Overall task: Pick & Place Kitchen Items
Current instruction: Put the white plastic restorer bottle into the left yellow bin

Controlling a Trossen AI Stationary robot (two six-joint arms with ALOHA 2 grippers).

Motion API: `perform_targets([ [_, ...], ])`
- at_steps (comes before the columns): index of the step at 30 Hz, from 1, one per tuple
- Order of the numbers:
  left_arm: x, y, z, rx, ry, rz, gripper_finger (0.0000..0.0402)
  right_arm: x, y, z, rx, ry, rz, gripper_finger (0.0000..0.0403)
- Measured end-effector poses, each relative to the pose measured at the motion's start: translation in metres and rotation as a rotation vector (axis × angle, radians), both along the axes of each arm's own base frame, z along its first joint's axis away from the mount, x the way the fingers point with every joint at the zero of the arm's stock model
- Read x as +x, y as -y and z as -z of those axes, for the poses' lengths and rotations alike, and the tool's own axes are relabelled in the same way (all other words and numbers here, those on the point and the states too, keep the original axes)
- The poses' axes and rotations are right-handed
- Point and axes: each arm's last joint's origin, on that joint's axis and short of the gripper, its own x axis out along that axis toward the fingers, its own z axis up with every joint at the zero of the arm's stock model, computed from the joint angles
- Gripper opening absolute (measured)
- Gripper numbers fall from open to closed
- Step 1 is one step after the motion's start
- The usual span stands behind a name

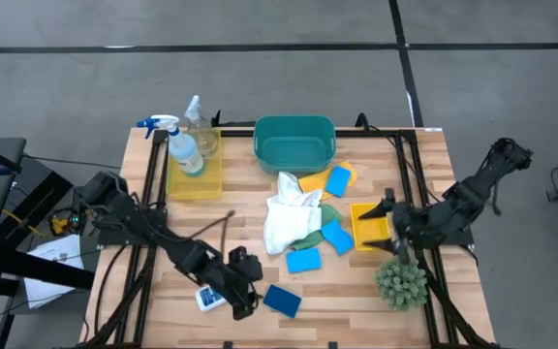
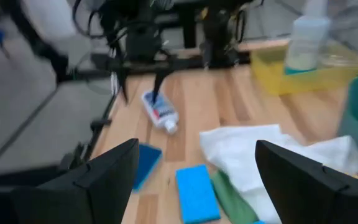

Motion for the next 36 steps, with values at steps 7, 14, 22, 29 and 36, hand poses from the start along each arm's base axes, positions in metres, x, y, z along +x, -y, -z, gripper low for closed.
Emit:
perform_targets([
  [7,0.002,-0.001,0.025,0.011,-0.15,-0.147,0.0243,0.003,-0.003,-0.017,0.012,0.038,-0.056,0.0311],
  [14,-0.002,-0.003,0.041,0.038,-0.254,-0.228,0.0246,-0.016,0.003,-0.018,0.047,0.126,-0.099,0.0311],
  [22,0.003,-0.012,0.051,0.056,-0.301,-0.275,0.0246,-0.04,0.003,-0.005,0.08,0.244,-0.216,0.0311],
  [29,0.007,-0.022,0.051,0.057,-0.317,-0.302,0.0246,-0.071,0.037,-0.024,0.077,0.411,-0.1,0.0311],
  [36,0.007,-0.02,0.051,0.038,-0.32,-0.292,0.0246,-0.088,0.06,-0.027,0.08,0.49,-0.079,0.0311],
])
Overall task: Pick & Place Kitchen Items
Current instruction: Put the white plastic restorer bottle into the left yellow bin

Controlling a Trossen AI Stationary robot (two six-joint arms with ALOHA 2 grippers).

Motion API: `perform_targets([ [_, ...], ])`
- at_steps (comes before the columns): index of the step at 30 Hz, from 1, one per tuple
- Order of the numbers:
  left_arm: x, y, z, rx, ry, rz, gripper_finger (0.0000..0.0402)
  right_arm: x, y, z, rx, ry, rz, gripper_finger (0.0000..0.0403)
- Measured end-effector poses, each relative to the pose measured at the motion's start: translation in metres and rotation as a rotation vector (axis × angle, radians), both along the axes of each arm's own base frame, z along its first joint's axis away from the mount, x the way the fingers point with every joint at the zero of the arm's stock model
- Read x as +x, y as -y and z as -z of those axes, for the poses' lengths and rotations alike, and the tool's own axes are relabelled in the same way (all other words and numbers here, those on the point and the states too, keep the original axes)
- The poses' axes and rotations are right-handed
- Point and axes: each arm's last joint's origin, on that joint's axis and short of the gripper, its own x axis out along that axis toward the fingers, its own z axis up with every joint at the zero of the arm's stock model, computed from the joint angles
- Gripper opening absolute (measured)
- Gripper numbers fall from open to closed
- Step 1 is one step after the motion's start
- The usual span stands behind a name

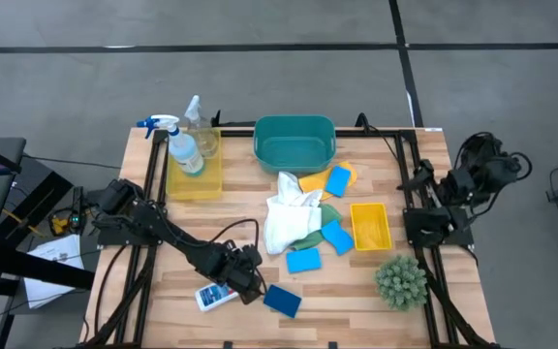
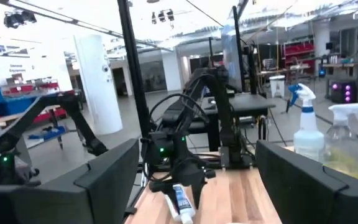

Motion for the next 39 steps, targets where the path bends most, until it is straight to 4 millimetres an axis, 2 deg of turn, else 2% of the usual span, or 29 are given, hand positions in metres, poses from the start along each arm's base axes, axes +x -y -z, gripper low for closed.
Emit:
perform_targets([
  [7,0.001,0.008,0.015,-0.004,-0.047,0.051,0.0246,-0.006,0.008,-0.01,-0.029,0.052,0.011,0.0311],
  [17,0.006,0.007,0.03,0.025,-0.071,0.065,0.0246,-0.005,0.006,-0.026,-0.082,0.061,0.02,0.0311],
  [22,0.008,0.008,0.038,0.03,-0.081,0.068,0.0246,-0.012,0.014,-0.043,-0.067,0.1,-0.035,0.0311],
  [27,0.009,0.009,0.045,0.038,-0.102,0.07,0.0246,-0.017,0.021,-0.052,-0.077,0.087,-0.021,0.0311],
  [34,0.008,0.008,0.043,0.04,-0.108,0.072,0.0246,-0.019,0.024,-0.083,-0.086,0.107,-0.01,0.0311],
  [39,0.008,0.009,0.043,0.035,-0.1,0.071,0.0246,-0.016,0.021,-0.104,-0.164,0.041,0.021,0.0311],
])
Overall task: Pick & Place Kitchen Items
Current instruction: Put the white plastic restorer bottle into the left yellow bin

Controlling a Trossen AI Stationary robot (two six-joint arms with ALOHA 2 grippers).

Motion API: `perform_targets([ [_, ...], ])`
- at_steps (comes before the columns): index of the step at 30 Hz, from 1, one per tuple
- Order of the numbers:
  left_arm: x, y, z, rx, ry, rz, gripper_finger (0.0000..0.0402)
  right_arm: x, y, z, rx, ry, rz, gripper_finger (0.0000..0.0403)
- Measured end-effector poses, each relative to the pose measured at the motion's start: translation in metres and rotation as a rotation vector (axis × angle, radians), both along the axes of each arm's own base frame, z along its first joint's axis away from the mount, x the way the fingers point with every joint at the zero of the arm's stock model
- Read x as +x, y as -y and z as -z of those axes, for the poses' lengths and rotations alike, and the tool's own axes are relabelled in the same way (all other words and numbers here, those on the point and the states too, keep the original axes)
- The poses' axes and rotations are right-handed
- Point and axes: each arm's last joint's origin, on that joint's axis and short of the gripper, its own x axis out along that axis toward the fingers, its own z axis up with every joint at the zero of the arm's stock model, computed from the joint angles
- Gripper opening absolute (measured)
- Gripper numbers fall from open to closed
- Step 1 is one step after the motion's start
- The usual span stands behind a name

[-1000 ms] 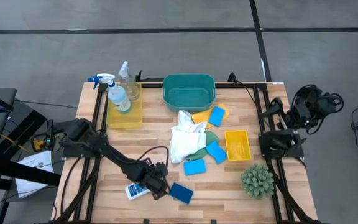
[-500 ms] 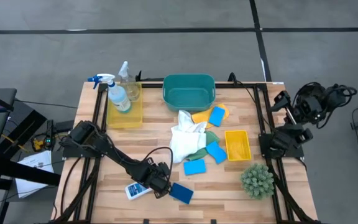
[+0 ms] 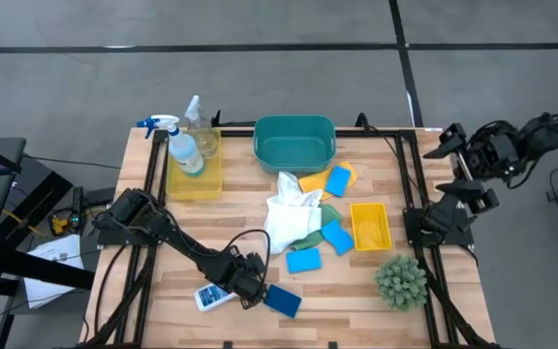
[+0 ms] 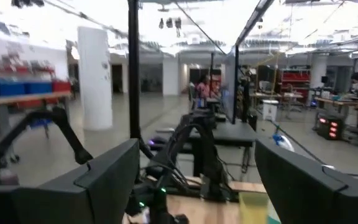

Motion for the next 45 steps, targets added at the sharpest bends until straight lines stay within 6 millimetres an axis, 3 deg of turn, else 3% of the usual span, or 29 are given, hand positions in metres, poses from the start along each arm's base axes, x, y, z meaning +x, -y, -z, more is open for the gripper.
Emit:
perform_targets([
  [5,0.001,0.001,0.0,-0.006,0.011,-0.001,0.0246,0.006,-0.007,-0.02,-0.047,-0.07,0.044,0.0311],
  [10,0.002,0.001,0.0,-0.011,0.019,0.0,0.0246,0.008,-0.007,-0.023,-0.048,-0.203,0.087,0.0311],
  [19,0.003,0.002,-0.001,-0.022,0.034,-0.003,0.0246,0.006,-0.005,-0.042,-0.095,-0.259,0.114,0.0311],
  [40,0.0,0.005,0.0,-0.048,0.001,0.008,0.0244,0.015,-0.014,-0.042,-0.101,-0.277,0.148,0.0311],
  [45,-0.001,0.003,0.0,-0.039,-0.014,0.002,0.0205,0.015,-0.014,-0.043,-0.09,-0.271,0.151,0.0311],
])
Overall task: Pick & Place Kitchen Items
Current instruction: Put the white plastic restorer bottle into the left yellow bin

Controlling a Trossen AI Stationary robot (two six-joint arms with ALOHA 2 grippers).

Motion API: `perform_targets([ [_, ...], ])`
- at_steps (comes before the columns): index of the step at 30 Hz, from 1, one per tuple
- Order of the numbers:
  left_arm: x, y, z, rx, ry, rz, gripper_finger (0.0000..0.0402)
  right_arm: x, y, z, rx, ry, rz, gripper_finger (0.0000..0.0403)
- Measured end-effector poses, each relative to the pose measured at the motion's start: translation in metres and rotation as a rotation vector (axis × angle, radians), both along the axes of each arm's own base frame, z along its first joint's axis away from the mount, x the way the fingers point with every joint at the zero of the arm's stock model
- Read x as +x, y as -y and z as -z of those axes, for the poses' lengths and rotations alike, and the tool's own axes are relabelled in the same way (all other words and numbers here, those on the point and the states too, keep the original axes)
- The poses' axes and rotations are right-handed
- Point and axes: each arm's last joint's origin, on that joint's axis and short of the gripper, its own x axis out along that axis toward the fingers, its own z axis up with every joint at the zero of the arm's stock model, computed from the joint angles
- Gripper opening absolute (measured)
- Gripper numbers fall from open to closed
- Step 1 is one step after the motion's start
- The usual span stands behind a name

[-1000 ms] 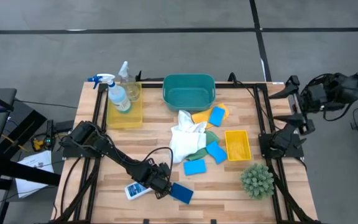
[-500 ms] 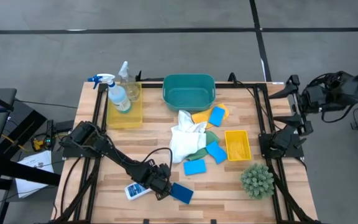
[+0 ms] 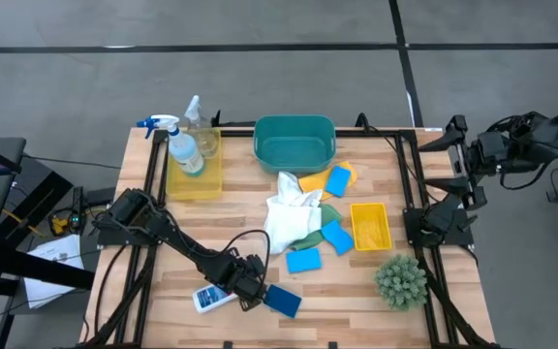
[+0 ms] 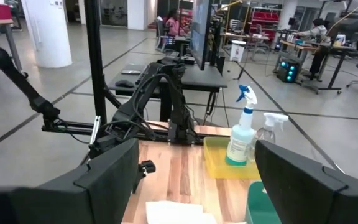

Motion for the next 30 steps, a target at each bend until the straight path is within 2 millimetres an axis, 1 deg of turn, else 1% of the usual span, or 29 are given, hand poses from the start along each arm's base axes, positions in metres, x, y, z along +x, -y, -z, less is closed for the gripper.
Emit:
perform_targets([
  [5,0.001,-0.005,0.002,-0.006,0.003,-0.036,0.0115,0.0,0.0,0.0,0.007,0.001,-0.003,0.0311],
  [6,0.0,-0.006,0.003,-0.008,0.005,-0.041,0.0107,0.001,-0.001,0.0,0.005,0.0,-0.003,0.0311],
  [10,0.0,-0.006,0.003,-0.008,0.006,-0.038,0.0108,0.005,-0.006,0.0,-0.006,-0.009,-0.003,0.0311],
  [14,-0.001,-0.006,-0.002,0.003,0.027,-0.008,0.0108,0.005,-0.006,0.0,-0.002,-0.008,-0.004,0.0311],
  [16,-0.002,-0.008,-0.011,0.022,0.065,0.002,0.0108,0.004,-0.006,0.0,0.004,-0.004,-0.003,0.0311],
  [20,-0.006,-0.012,-0.038,0.088,0.176,-0.018,0.0108,0.004,-0.006,0.0,0.004,-0.004,-0.004,0.0311],
  [22,-0.012,-0.014,-0.053,0.153,0.254,-0.063,0.0108,0.004,-0.006,0.0,0.003,-0.005,-0.004,0.0311],
  [25,-0.025,-0.014,-0.075,0.257,0.388,-0.175,0.0108,0.004,-0.006,0.0,0.003,-0.005,-0.003,0.0311],
  [27,-0.035,-0.013,-0.082,0.339,0.45,-0.252,0.0108,0.004,-0.005,0.0,0.003,-0.005,-0.004,0.0311],
  [30,-0.05,-0.015,-0.086,0.464,0.541,-0.365,0.0108,0.001,-0.002,-0.001,0.012,0.003,-0.004,0.0311],
])
